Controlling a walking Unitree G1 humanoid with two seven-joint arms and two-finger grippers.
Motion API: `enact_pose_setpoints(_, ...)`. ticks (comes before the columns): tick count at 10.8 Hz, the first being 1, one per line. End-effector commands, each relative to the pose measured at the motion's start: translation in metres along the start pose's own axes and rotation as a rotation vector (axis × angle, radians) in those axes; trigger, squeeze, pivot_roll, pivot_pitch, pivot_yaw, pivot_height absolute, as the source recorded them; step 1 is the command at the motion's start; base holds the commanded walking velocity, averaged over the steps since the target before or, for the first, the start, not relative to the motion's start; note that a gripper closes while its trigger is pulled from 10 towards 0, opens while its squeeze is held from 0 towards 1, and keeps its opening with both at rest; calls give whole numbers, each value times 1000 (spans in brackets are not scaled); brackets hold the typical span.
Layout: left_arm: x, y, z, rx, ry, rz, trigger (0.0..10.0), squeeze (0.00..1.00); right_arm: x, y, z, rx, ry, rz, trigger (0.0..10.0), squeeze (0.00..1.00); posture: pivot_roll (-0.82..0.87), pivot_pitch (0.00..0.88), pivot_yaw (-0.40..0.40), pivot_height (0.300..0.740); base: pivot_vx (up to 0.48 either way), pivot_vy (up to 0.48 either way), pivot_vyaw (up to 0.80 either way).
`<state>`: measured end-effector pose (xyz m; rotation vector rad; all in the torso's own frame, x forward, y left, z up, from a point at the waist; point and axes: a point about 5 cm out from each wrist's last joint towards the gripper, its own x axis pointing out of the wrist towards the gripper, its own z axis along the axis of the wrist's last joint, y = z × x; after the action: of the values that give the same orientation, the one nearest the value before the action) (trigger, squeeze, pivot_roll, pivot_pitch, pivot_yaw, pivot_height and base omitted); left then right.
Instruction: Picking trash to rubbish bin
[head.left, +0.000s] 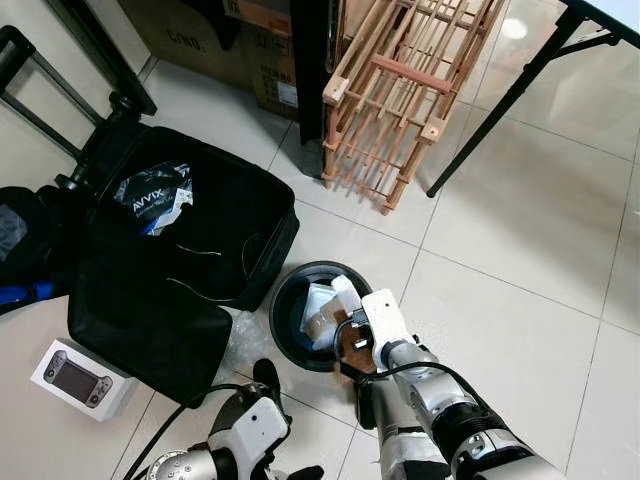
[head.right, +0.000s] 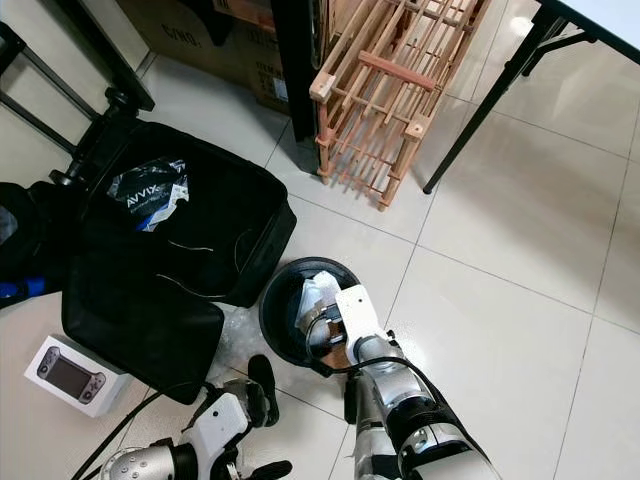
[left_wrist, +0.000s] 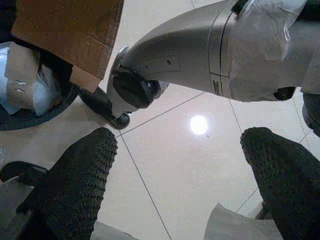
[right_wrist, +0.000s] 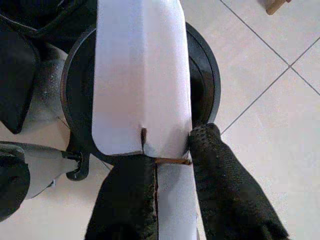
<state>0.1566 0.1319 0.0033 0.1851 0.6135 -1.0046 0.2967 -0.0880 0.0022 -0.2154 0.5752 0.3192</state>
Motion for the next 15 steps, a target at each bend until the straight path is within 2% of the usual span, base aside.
enact_pose_setpoints(1, 1, -13, -21, -45, 79, -35, 10000, 0, -3, 5, -19, 32, 60, 12, 10000, 1000, 123, 508, 16, 740, 0, 0, 0)
enact_pose_setpoints(5, 1, -11, -26, -37, 81, -32, 10000, 0, -3, 4, -20, 39, 60, 16, 10000, 1000, 124, 498, 16, 740, 0, 0, 0)
enact_pose_setpoints(8, -8, -9, -27, -27, 76, -31, 10000, 0, -3, 2, -21, 40, 62, 17, 10000, 1000, 125, 486, 16, 740, 0, 0, 0)
enact_pose_setpoints(10, -5, -4, -18, -18, 50, -19, 10000, 0, -4, -4, -16, 51, 23, -7, 10000, 1000, 115, 449, 13, 740, 0, 0, 0)
enact_pose_setpoints(13, -2, 4, -18, -18, 37, 9, 10000, 0, -8, -11, -13, 79, -41, -52, 10000, 1000, 104, 398, 9, 740, 0, 0, 0)
enact_pose_setpoints(14, 0, 11, -14, -49, 3, 39, 10000, 0, -13, -14, -11, 102, -83, -73, 10000, 502, 92, 366, 11, 740, 0, 0, 0)
enact_pose_setpoints(15, 3, 16, -7, -28, -11, 43, 10000, 0, -16, -15, -7, 131, -106, -79, 10000, 0, 83, 343, 13, 740, 0, 0, 0)
